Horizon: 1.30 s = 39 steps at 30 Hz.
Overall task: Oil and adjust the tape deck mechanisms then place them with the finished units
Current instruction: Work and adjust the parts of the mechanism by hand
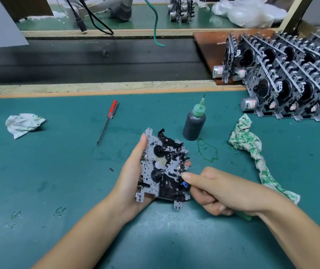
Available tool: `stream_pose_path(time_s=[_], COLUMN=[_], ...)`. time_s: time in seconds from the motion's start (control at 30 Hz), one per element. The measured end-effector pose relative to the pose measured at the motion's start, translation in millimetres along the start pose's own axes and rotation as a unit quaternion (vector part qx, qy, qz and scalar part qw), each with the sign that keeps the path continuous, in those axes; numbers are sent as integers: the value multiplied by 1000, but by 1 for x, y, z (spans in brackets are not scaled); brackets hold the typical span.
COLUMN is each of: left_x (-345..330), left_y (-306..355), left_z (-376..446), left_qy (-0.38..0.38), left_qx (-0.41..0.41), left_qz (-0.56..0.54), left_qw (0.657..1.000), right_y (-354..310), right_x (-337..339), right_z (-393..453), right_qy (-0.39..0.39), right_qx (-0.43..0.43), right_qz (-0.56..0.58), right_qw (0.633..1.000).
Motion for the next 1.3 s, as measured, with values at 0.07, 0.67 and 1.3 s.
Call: stream_pose_path(time_s=[0.07, 0.67, 1.3], left_x=[0, -25, -4], left_y=[0, 0, 0], left_z=[0, -10, 0], left_qy=[-3, -127, -108], left_qx=[-3, 39, 49], left_qz=[-1, -207, -144], left_qw=[1000, 969, 982], right_y=[-2, -8, -14], right_x=[1, 33, 86], right_z=[0, -7, -32], right_qy=[17, 66, 444], right_qx=[7, 118, 92], right_qz=[-21, 262, -271], right_qw=[1000, 956, 849])
Point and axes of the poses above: each hand's wrist, its own z-axis towards the middle knuckle, its own x-axis out of the back of the hand, y = z × x, the point moved 8 cm from there along z, towards the middle knuckle, and after that the axes turned 8 degrees about -y, right-handed, at the moved point
